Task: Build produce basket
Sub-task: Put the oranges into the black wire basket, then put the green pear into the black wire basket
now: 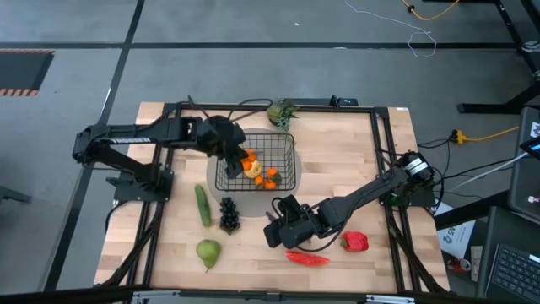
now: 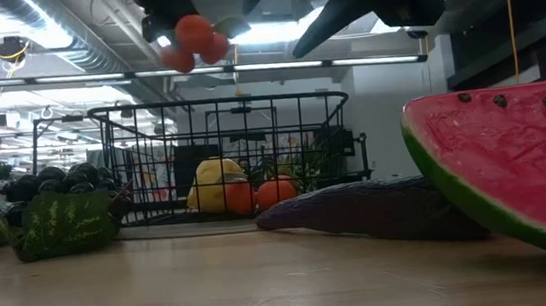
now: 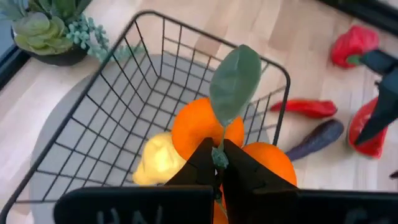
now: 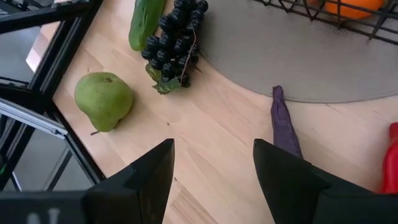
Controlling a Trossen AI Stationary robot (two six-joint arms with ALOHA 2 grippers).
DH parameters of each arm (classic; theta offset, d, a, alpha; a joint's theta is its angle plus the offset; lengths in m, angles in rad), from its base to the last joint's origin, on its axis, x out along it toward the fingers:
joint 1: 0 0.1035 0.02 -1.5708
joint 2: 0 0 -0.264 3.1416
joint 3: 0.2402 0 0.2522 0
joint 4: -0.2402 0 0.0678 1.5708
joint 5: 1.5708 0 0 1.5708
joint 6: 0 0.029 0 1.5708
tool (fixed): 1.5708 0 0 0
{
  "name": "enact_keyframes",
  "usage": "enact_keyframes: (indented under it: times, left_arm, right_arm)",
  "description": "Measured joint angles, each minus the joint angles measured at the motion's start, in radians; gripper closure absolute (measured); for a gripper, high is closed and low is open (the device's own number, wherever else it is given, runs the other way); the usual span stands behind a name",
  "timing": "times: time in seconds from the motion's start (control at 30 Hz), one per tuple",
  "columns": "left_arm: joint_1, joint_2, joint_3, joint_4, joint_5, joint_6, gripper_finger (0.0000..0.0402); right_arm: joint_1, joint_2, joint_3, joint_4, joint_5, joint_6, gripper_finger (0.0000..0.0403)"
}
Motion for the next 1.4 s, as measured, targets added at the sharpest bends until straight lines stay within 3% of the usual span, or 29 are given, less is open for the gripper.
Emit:
enact_keyframes:
  times: [0.23, 0.37, 0.63, 0.87, 0.93, 1.07, 1.13, 1.4]
  left_arm:
    - [0.041, 0.0, 0.0, 0.034, -0.056, 0.147, 0.0393]
    - [0.039, 0.005, -0.016, 0.038, -0.09, 0.154, 0.0374]
    - [0.04, 0.034, -0.024, 0.029, -0.091, 0.116, 0.0311]
    - [0.04, 0.058, -0.023, 0.023, -0.074, -0.01, 0.0246]
    - [0.037, 0.057, -0.023, 0.02, -0.002, -0.081, 0.0241]
    - [0.01, 0.031, -0.023, -0.072, 0.303, -0.245, 0.0241]
    - [-0.034, 0.029, -0.022, -0.136, 0.406, -0.272, 0.0242]
    - [-0.308, 0.027, -0.023, -0.49, 0.555, -0.301, 0.0243]
  right_arm:
    - [0.003, 0.0, 0.0, -0.003, 0.001, 0.0, 0.0183]
    - [0.003, 0.0, 0.0, -0.006, 0.001, 0.0, 0.0183]
    - [0.002, 0.0, 0.0, -0.017, 0.002, 0.0, 0.0183]
    - [0.002, 0.0, 0.0, -0.025, 0.002, 0.0, 0.0183]
    - [0.002, 0.0, 0.0, -0.027, 0.002, 0.0, 0.0183]
    - [0.002, 0.0, 0.0, -0.029, 0.002, 0.0, 0.0183]
    - [0.002, 0.0, 0.0, -0.029, 0.002, 0.0, 0.0183]
    - [0.005, 0.0, 0.0, -0.028, 0.002, 0.0, 0.0183]
